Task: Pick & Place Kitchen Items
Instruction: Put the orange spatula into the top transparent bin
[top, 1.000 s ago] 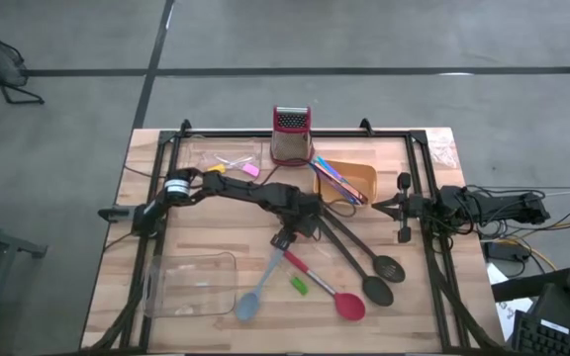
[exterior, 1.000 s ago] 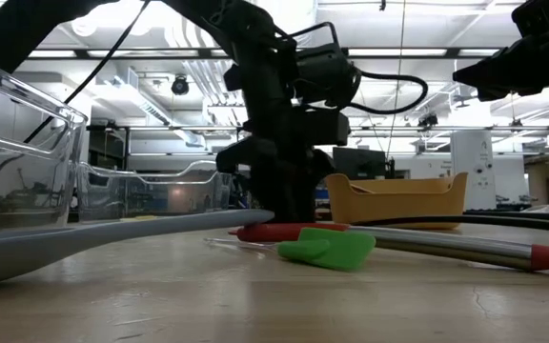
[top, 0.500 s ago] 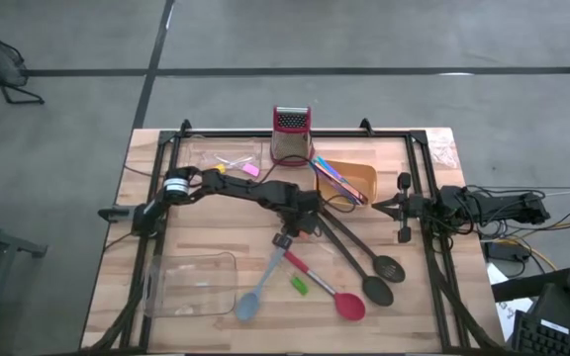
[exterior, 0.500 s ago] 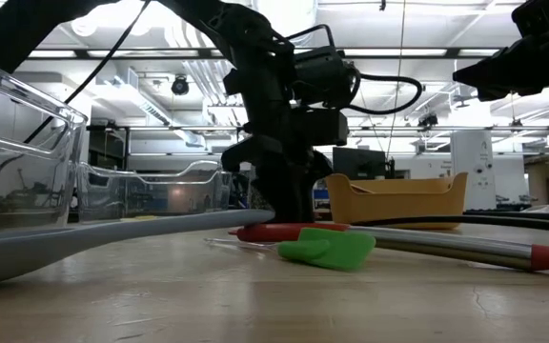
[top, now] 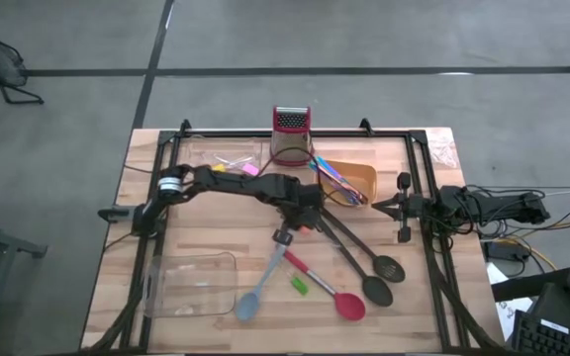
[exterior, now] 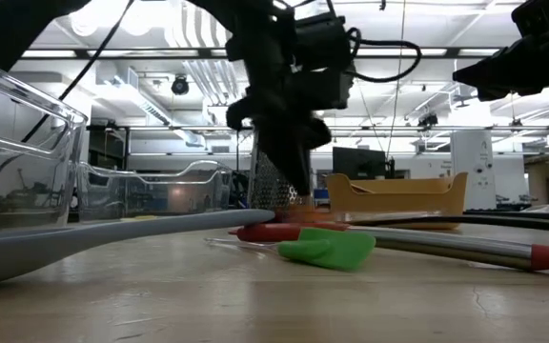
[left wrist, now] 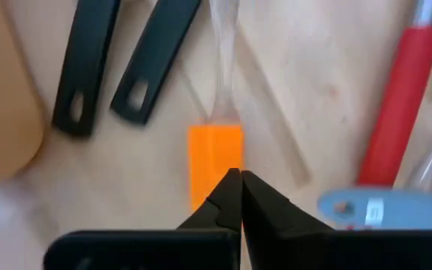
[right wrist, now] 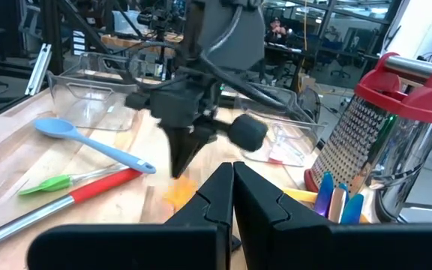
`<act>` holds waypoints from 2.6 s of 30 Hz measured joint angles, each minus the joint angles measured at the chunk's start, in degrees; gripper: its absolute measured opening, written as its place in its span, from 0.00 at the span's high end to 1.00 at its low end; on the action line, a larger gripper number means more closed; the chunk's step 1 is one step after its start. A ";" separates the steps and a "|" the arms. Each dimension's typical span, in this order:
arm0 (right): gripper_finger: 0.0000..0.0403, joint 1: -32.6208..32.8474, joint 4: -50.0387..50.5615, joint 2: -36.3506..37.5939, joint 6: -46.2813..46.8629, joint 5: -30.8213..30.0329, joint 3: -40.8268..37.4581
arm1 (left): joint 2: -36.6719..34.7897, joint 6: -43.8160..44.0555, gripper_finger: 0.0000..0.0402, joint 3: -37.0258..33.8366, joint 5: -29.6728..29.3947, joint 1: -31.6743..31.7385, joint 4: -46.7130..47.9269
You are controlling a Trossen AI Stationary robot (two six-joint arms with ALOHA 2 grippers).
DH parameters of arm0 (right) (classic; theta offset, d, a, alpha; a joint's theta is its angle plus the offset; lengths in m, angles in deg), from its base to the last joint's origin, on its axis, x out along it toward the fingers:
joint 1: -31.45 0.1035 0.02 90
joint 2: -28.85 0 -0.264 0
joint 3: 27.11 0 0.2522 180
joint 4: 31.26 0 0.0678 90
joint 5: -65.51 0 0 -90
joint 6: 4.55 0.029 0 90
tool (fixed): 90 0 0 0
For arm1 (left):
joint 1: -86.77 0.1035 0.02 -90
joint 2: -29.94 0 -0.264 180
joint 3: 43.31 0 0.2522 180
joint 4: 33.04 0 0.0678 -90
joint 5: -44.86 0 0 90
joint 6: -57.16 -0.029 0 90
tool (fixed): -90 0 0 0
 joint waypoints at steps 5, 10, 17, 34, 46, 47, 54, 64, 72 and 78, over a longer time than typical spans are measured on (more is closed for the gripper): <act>0.98 0.00 -0.01 -0.22 0.01 -0.04 0.00 | -2.86 1.56 0.99 -0.01 -1.80 0.36 2.28; 0.98 -0.01 0.01 -0.22 0.01 -0.02 0.00 | -3.07 2.29 0.97 -0.05 -1.69 0.42 -0.24; 0.98 0.00 0.01 -0.22 0.00 -0.02 0.00 | -2.75 1.59 0.73 -2.67 0.98 0.44 -5.29; 0.98 0.00 0.04 -0.24 0.01 -0.04 0.00 | -2.76 2.88 0.41 -17.01 3.19 1.93 -25.39; 0.98 0.00 0.07 -0.26 0.00 -0.02 0.00 | -0.99 9.25 0.55 -20.29 5.92 3.27 -29.00; 0.98 0.00 0.08 -0.26 0.01 -0.04 0.00 | -0.39 9.54 0.59 -20.27 6.47 3.33 -29.05; 0.98 -0.01 0.06 -0.24 0.01 -0.02 0.00 | 1.09 9.71 0.93 -20.36 7.58 3.23 -28.43; 0.98 -0.02 0.05 -0.28 0.01 -0.04 0.00 | -3.32 10.07 0.93 -18.74 8.31 3.09 -21.25; 0.98 0.00 0.06 -0.27 0.01 -0.02 0.00 | -8.21 10.29 0.93 -18.87 8.04 3.00 -16.78; 0.98 -0.01 0.04 -0.26 0.00 -0.04 0.00 | -9.06 11.01 0.93 -18.87 8.06 3.07 -17.03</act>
